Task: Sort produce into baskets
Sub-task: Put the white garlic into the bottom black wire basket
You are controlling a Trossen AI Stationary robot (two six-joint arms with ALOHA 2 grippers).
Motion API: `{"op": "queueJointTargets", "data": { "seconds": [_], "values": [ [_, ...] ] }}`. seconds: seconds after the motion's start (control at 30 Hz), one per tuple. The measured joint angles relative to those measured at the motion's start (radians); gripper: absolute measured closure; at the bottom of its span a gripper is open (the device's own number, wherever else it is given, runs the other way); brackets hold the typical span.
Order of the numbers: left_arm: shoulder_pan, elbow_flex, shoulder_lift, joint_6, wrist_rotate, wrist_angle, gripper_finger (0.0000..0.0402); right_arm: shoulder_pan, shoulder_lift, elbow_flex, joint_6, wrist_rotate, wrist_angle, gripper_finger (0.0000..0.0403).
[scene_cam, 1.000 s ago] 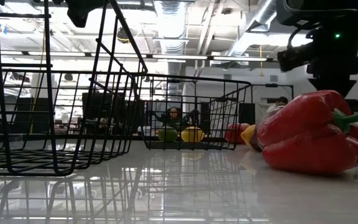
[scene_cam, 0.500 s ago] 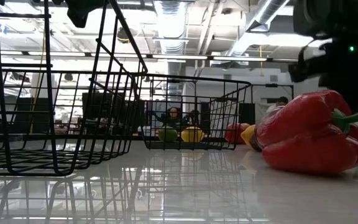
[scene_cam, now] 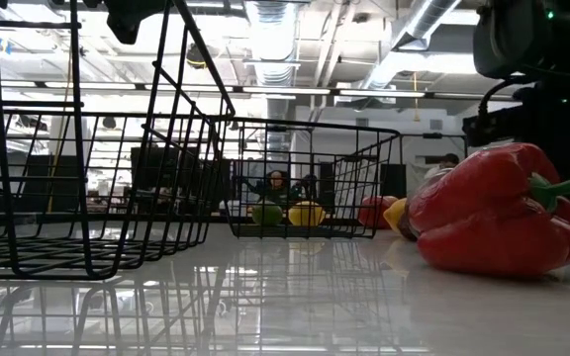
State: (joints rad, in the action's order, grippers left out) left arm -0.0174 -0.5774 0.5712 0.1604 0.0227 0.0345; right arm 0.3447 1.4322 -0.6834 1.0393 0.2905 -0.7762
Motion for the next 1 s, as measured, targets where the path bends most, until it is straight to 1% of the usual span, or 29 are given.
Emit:
{"op": "queueJointTargets", "data": {
  "seconds": [0.17,0.23,0.33,0.47,0.57,0.63,0.7,0.9,1.0],
  "values": [
    [0.000,0.000,0.000,0.002,0.001,0.000,0.0140,0.000,0.000,-0.004,-0.010,-0.001,0.022,0.0176],
    [0.000,0.000,0.000,0.002,0.009,-0.001,0.0140,-0.004,0.000,-0.032,-0.031,-0.014,-0.018,0.0194],
    [0.000,0.000,0.000,0.002,0.018,-0.002,0.0140,-0.015,0.000,-0.111,-0.051,-0.036,-0.126,0.0215],
    [0.000,0.000,0.000,0.002,0.018,-0.003,0.0140,-0.017,0.000,-0.250,-0.078,-0.035,-0.273,0.0215],
    [0.000,0.000,0.000,0.002,0.018,-0.003,0.0140,-0.008,0.000,-0.353,-0.106,-0.030,-0.270,0.0198],
    [0.000,0.000,0.000,0.001,0.018,-0.003,0.0140,0.007,0.000,-0.402,-0.146,-0.028,-0.186,0.0191],
    [0.000,0.000,0.000,-0.006,0.018,-0.003,0.0140,0.021,0.000,-0.426,-0.185,-0.029,-0.065,0.0189],
    [0.000,0.000,0.000,-0.010,0.018,-0.026,0.0140,0.059,0.005,-0.431,-0.372,-0.038,0.327,0.0192],
    [0.000,0.000,0.000,-0.010,0.019,-0.050,0.0140,0.058,0.019,-0.432,-0.452,-0.044,0.484,0.0191]
  ]
}}
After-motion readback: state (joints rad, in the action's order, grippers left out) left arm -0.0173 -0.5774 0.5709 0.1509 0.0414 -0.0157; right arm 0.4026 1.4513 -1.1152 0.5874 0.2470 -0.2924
